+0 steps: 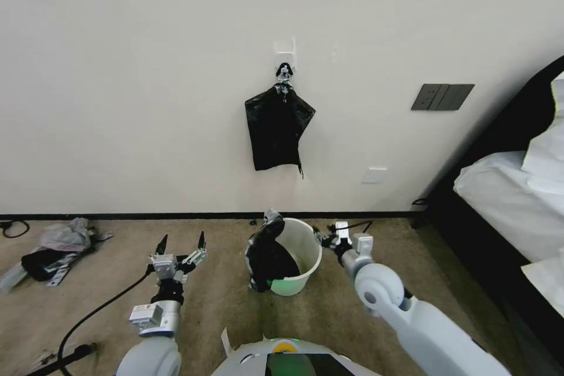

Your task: Place a trash bag onto the trash bin.

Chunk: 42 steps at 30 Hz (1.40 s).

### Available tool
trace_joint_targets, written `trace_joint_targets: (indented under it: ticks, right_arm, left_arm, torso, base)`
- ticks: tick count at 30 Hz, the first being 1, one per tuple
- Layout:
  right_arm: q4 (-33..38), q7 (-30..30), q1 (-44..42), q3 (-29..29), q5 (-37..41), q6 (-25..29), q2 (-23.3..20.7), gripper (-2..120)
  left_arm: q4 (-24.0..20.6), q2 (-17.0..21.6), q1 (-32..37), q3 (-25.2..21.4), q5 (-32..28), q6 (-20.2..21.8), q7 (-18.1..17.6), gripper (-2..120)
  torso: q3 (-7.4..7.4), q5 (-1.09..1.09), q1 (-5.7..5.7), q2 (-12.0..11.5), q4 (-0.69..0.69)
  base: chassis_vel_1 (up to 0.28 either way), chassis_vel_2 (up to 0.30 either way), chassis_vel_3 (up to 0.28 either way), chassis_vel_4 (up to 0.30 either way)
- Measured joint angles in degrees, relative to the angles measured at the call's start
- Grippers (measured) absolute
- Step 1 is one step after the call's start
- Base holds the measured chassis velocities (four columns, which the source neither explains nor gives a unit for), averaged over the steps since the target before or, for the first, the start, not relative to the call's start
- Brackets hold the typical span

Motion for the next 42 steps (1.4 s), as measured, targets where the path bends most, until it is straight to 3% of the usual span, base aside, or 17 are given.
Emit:
trace_joint_targets:
  ticks: [3, 6, 9, 14, 17, 22, 31, 34, 38, 42]
  right_arm:
    - [3.33, 0.45, 1.22, -1.46, 0.37, -1.14, 0.04, 76]
    - [5.47, 0.62, 5.16, -5.00, 6.31, -4.04, 2.11, 91]
    - [4.88, 1.22, 8.50, -7.69, 10.63, -6.29, 4.21, 98]
    - [3.04, 5.15, 11.65, -11.91, 15.91, -8.53, 8.19, 100]
    - [1.83, 10.73, 12.97, -15.96, 19.09, -9.69, 11.79, 100]
    - [0.74, 12.09, 13.75, -18.16, 19.64, -9.91, 13.58, 100]
    - [-3.95, 12.79, 15.01, -20.52, 18.65, -9.81, 17.18, 89]
    - [-5.14, 12.88, 14.95, -21.10, 17.66, -9.71, 18.01, 82]
    - [-8.42, 12.89, 15.38, -21.58, 16.54, -9.05, 20.03, 59]
    - [-8.69, 12.87, 15.40, -21.67, 16.43, -9.00, 20.19, 49]
  left_arm:
    - [0.43, -0.05, -0.12, -0.10, -0.01, 0.05, -0.06, 100]
    - [1.04, 0.17, -0.62, -0.73, 0.00, 0.92, -0.36, 100]
    - [1.41, 0.42, -1.07, -1.22, 0.00, 1.43, -0.70, 100]
    - [1.40, 0.37, -0.86, -1.72, 0.13, 1.59, -0.82, 100]
    - [1.29, 0.25, -0.85, -1.71, 0.32, 1.75, -0.84, 100]
    - [1.66, 0.48, -1.96, -1.27, 0.34, 2.37, -0.84, 100]
    - [2.79, 0.89, -3.70, -0.34, 0.30, 2.91, -0.86, 100]
    - [2.81, 0.87, -3.71, -0.15, 0.29, 2.91, -0.86, 100]
    - [3.04, 1.02, -4.15, 0.83, 0.29, 2.90, -0.86, 100]
    - [3.05, 1.16, -4.21, 0.87, 0.30, 2.89, -0.86, 100]
  torso:
    - [0.00, 0.00, 0.00, 0.00, 0.01]
    - [0.00, 0.00, 0.00, 0.00, 0.02]
    - [0.00, -0.03, 0.00, 0.00, 0.02]
    - [0.00, -0.01, 0.00, 0.00, 0.02]
    - [0.00, 0.00, 0.00, 0.00, 0.02]
    - [0.00, -0.01, 0.00, 0.00, 0.01]
    - [0.00, -0.01, 0.00, 0.00, 0.01]
    - [0.00, 0.00, 0.00, 0.00, 0.01]
    - [0.00, 0.00, 0.00, 0.00, 0.02]
    - [0.00, 0.00, 0.00, 0.00, 0.02]
  base:
    - [0.000, 0.000, 0.000, 0.000]
    - [0.000, 0.000, 0.000, 0.000]
    - [0.000, 0.000, 0.000, 0.000]
    - [0.000, 0.000, 0.000, 0.000]
    - [0.000, 0.000, 0.000, 0.000]
    - [0.000, 0.000, 0.000, 0.000]
    - [0.000, 0.000, 0.000, 0.000]
    - [0.000, 0.000, 0.000, 0.000]
    - [0.000, 0.000, 0.000, 0.000]
    - [0.000, 0.000, 0.000, 0.000]
